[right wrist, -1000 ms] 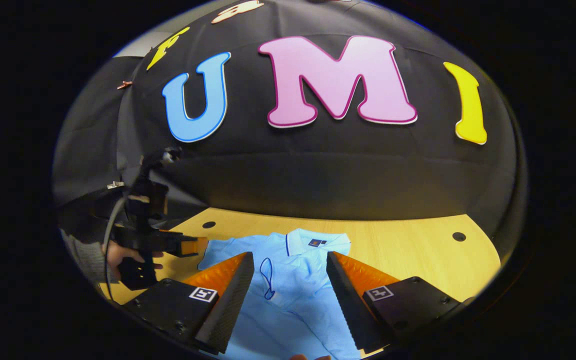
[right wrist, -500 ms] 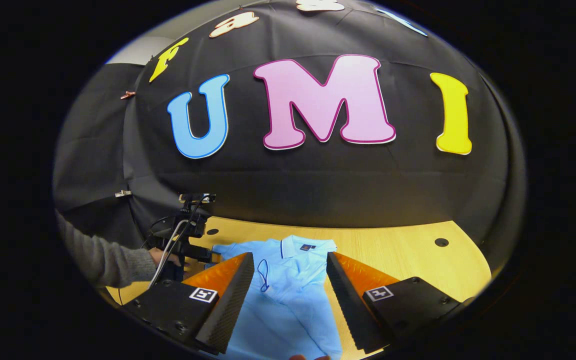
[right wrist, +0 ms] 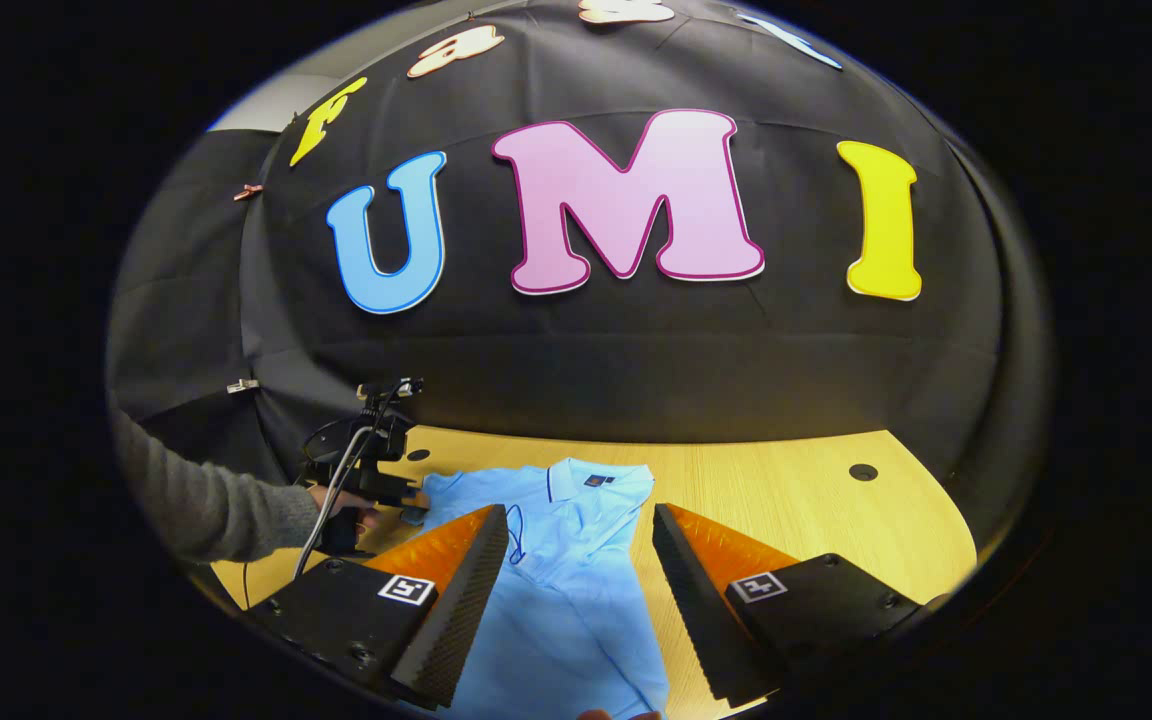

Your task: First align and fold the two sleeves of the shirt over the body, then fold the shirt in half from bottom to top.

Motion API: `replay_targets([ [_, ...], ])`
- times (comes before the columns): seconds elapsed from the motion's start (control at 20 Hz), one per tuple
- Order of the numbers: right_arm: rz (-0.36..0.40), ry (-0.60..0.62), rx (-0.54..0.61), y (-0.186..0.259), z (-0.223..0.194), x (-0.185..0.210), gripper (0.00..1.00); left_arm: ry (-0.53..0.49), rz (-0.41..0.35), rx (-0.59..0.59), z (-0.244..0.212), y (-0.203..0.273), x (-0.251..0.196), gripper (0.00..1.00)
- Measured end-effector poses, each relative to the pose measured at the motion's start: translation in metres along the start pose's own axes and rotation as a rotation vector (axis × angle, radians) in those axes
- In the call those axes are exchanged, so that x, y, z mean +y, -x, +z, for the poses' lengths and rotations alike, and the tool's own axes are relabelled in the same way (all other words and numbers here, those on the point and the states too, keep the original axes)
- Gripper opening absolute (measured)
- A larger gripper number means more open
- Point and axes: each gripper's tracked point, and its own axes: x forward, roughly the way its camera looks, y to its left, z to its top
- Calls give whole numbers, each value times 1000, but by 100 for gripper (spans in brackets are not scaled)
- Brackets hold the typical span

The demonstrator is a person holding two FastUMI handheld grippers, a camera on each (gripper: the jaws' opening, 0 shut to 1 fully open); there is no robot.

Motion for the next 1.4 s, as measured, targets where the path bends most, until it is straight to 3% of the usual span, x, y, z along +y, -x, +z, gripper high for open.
replay_targets([
  [0.1,-2,2,11,8,-6,-4,91,42,-6,6,2,0,-1,7],
  [0.3,-19,-5,33,26,-15,-12,91,25,19,1,3,2,-5,6],
  [0.6,-40,-10,38,40,-18,-25,91,8,-78,-112,35,29,-54,6],
  [0.7,-49,-14,39,41,-20,-30,91,-31,-115,-129,40,40,-75,6],
  [0.75,-54,-8,41,44,-21,-32,91,-48,-136,-138,42,45,-86,11],
  [0.8,-57,-4,42,46,-22,-35,91,-65,-161,-148,44,51,-98,6],
  [1.0,-79,-8,38,54,-22,-46,91,-168,-242,-166,38,74,-145,6],
  [1.4,-114,-24,67,67,-39,-62,91,-430,-396,-149,-27,107,-236,6],
])
